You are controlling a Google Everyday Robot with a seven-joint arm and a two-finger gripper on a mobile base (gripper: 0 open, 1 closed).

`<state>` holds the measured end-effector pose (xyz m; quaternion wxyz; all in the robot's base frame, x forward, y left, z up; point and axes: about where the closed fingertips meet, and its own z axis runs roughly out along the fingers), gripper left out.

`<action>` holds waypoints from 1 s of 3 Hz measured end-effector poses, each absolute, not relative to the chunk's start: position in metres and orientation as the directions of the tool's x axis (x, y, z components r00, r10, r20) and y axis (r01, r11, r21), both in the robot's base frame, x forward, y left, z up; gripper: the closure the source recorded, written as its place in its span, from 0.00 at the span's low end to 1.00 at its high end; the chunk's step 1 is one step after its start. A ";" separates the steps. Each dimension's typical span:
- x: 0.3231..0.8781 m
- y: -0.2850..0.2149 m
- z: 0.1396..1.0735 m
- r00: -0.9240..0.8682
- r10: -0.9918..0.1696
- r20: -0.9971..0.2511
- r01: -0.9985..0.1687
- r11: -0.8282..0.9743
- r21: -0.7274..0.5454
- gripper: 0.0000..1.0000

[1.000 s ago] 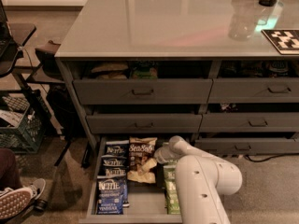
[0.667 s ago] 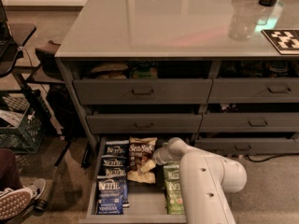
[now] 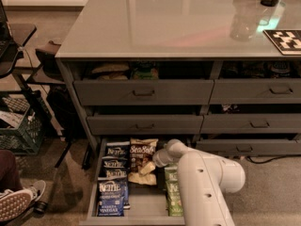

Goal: Pick brown chip bag from bottom drawer and place on counter

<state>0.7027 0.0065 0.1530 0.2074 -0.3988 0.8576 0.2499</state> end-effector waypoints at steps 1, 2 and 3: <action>0.704 0.008 0.142 -0.601 -0.589 -0.540 -0.783 0.572 0.246 0.00; 0.705 0.011 0.132 -0.603 -0.609 -0.514 -0.778 0.592 0.211 0.00; 0.706 0.013 0.124 -0.607 -0.628 -0.486 -0.773 0.608 0.180 0.00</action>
Offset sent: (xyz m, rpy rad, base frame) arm 0.0072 0.0038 -0.0282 -0.1421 -0.0267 -0.0445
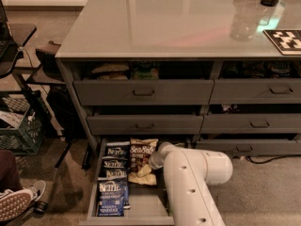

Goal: Pick brown chip bag from bottom drawer and place on counter

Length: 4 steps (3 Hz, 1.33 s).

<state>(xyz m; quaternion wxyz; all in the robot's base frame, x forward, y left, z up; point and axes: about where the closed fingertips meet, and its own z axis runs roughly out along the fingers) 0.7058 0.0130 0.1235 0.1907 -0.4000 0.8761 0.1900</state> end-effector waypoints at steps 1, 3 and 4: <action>0.705 0.013 0.116 -0.615 -0.641 -0.459 -0.769 0.617 0.168 0.00; 0.701 0.016 0.100 -0.629 -0.658 -0.413 -0.768 0.609 0.199 0.00; 0.701 0.016 0.100 -0.629 -0.658 -0.413 -0.768 0.609 0.199 0.19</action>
Offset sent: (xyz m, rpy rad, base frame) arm 0.0015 0.0008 -0.0220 -0.0660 0.0511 0.0017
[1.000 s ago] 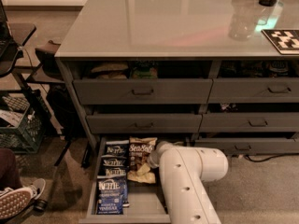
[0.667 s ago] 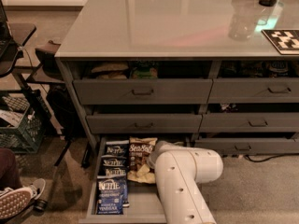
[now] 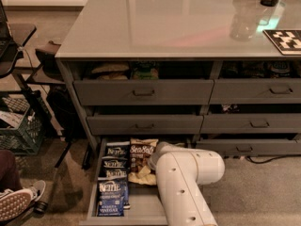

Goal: Pick brown chip bag from bottom drawer and place on counter

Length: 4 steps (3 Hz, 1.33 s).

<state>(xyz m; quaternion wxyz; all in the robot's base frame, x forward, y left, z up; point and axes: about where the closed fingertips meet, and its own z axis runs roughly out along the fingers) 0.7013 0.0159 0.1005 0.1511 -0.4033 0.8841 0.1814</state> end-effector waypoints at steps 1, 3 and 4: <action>0.701 0.016 0.100 -0.629 -0.658 -0.413 -0.768 0.609 0.199 0.42; 0.701 0.016 0.110 -0.629 -0.658 -0.413 -0.768 0.609 0.199 0.89; 0.701 0.016 0.115 -0.629 -0.658 -0.413 -0.768 0.609 0.199 1.00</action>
Offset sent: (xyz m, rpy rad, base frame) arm 0.0000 0.0000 0.0000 0.0000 0.0000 0.0000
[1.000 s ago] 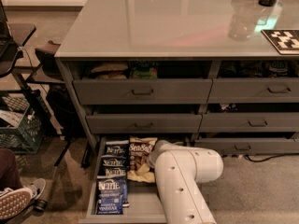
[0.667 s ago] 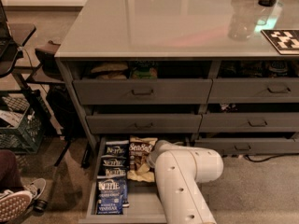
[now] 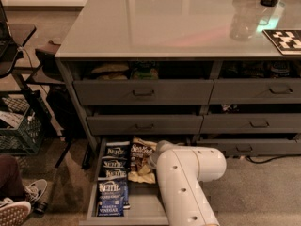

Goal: Pick brown chip bag from bottom drawer and place on counter

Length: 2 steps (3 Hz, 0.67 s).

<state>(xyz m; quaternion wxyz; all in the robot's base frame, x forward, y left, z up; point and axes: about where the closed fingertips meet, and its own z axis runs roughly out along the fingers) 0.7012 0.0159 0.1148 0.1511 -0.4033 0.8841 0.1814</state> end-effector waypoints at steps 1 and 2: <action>0.701 0.016 0.119 -0.629 -0.658 -0.414 -0.768 0.609 0.199 1.00; 0.719 -0.005 0.166 -0.544 -0.661 -0.517 -0.804 0.587 0.096 1.00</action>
Offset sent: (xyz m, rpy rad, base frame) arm -0.1482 -0.1093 0.2874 0.1555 -0.5825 -0.1747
